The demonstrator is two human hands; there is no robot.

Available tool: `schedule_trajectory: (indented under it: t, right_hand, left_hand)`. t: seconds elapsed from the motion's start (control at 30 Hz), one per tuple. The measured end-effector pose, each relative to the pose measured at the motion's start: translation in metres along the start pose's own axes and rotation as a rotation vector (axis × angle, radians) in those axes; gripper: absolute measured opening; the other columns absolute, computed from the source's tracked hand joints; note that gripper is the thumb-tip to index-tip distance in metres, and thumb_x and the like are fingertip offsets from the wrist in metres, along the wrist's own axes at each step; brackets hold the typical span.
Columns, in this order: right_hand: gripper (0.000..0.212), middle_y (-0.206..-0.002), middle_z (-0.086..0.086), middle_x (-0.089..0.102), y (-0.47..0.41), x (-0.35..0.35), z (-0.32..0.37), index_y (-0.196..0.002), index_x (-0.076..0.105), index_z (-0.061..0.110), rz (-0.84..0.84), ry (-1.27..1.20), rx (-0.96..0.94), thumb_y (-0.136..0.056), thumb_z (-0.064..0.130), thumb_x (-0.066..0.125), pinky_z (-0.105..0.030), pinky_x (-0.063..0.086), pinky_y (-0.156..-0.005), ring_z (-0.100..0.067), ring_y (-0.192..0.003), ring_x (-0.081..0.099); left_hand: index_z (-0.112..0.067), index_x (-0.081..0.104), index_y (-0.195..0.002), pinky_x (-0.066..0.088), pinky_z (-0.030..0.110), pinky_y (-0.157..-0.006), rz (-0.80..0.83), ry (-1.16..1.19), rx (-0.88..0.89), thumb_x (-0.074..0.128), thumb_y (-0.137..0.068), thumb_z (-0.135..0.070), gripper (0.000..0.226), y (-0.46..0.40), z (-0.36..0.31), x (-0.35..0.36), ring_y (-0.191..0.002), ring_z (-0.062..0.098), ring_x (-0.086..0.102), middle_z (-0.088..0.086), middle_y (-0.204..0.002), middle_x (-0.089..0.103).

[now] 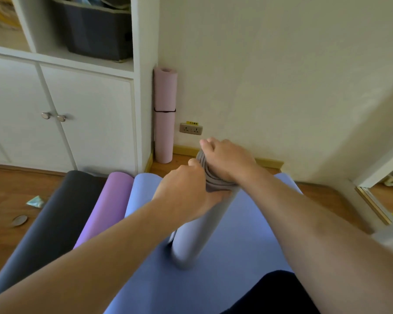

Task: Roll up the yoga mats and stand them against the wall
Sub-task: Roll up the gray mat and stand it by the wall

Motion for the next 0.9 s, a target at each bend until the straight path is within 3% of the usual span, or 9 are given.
schedule_trajectory:
  t: [0.1,0.2,0.4,0.5,0.57,0.63,0.7,0.8,0.9]
  right_hand:
    - [0.057,-0.134,-0.014,0.053,-0.002,0.020,0.008,-0.136,0.046,0.024,-0.056,0.165,-0.019,-0.102,0.049,0.008,-0.052,0.038,-0.083,-0.045,-0.117,0.050]
    - [0.049,-0.114,-0.008,0.057,-0.005,0.018,0.009,-0.122,0.052,0.021,-0.132,0.106,-0.065,-0.106,0.051,0.016,-0.048,0.042,-0.081,-0.036,-0.102,0.054]
    - [0.020,-0.117,0.004,0.073,0.009,-0.005,-0.021,-0.112,0.073,0.026,-0.078,-0.815,-0.081,-0.096,0.035,0.066,-0.037,0.048,-0.102,-0.015,-0.113,0.066]
    - [0.089,-0.149,0.006,0.058,0.038,-0.001,-0.034,-0.153,0.050,0.027,0.253,-0.824,-0.157,-0.072,0.043,0.082,-0.032,0.041,-0.117,-0.010,-0.138,0.055]
    - [0.131,-0.164,0.010,0.036,0.056,-0.002,-0.040,-0.168,0.015,0.037,0.396,-0.442,-0.195,-0.065,0.043,0.096,-0.034,0.039,-0.121,-0.008,-0.146,0.043]
    - [0.150,-0.164,0.010,0.023,0.068,-0.009,-0.047,-0.165,-0.005,0.048,0.330,-0.112,-0.180,-0.060,0.046,0.102,-0.041,0.042,-0.119,-0.015,-0.144,0.043]
    - [0.148,-0.153,0.006,0.028,0.077,-0.017,-0.056,-0.164,0.003,0.051,0.242,-0.068,-0.147,-0.054,0.049,0.103,-0.042,0.046,-0.115,-0.018,-0.137,0.047]
    - [0.125,-0.136,0.008,0.044,0.094,-0.037,-0.093,-0.147,0.043,0.053,0.081,-0.269,-0.142,-0.036,0.061,0.099,-0.037,0.048,-0.112,-0.012,-0.125,0.055]
    - [0.119,-0.133,0.010,0.049,0.115,-0.041,-0.143,-0.140,0.048,0.050,0.035,-0.382,-0.110,-0.031,0.065,0.093,-0.035,0.049,-0.110,-0.008,-0.122,0.056]
  left_hand:
    - [-0.016,0.041,-0.107,0.037,0.020,-0.056,-0.009,0.109,-0.025,0.074,-0.078,-0.075,0.073,-0.002,0.005,0.004,-0.081,0.012,0.057,-0.013,-0.087,0.052]
    - [-0.020,0.038,-0.109,0.032,0.014,-0.053,0.019,0.148,-0.039,0.080,-0.072,-0.074,0.078,-0.003,0.006,0.007,-0.073,0.003,0.048,-0.014,-0.095,0.053]
    - [-0.022,0.044,-0.115,0.035,0.016,-0.055,-0.037,0.220,-0.046,0.079,-0.076,-0.071,0.072,-0.002,0.013,0.006,-0.075,0.006,0.052,-0.014,-0.093,0.056]
    - [-0.026,0.048,-0.124,0.034,0.014,-0.055,0.000,0.234,-0.018,0.082,-0.074,-0.070,0.075,-0.002,0.009,0.008,-0.074,0.004,0.052,-0.017,-0.097,0.057]
    - [-0.031,0.049,-0.123,0.035,0.014,-0.052,0.047,0.233,0.010,0.085,-0.070,-0.069,0.074,-0.004,0.000,0.008,-0.073,-0.002,0.053,-0.020,-0.092,0.058]
    - [-0.034,0.054,-0.121,0.043,0.016,-0.055,0.087,0.249,0.059,0.091,-0.063,-0.064,0.075,-0.009,-0.016,0.009,-0.076,-0.002,0.059,-0.019,-0.092,0.063]
    - [-0.039,0.061,-0.119,0.052,0.019,-0.063,0.106,0.258,0.126,0.094,-0.057,-0.062,0.074,-0.015,-0.037,0.011,-0.082,-0.001,0.064,-0.018,-0.095,0.069]
    - [-0.044,0.066,-0.116,0.058,0.027,-0.077,0.097,0.345,0.195,0.092,-0.049,-0.066,0.075,-0.023,-0.067,0.018,-0.089,-0.002,0.068,-0.022,-0.098,0.074]
    - [-0.042,0.065,-0.124,0.059,0.034,-0.090,0.145,0.465,0.287,0.090,-0.047,-0.069,0.085,-0.027,-0.102,0.041,-0.100,-0.001,0.070,-0.022,-0.108,0.075]
Point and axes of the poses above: each hand's wrist, its own y-axis away from the middle knuckle, its own x-axis out of the palm, z = x × y, the point moved 8 cm from there along -y, towards the middle knuckle
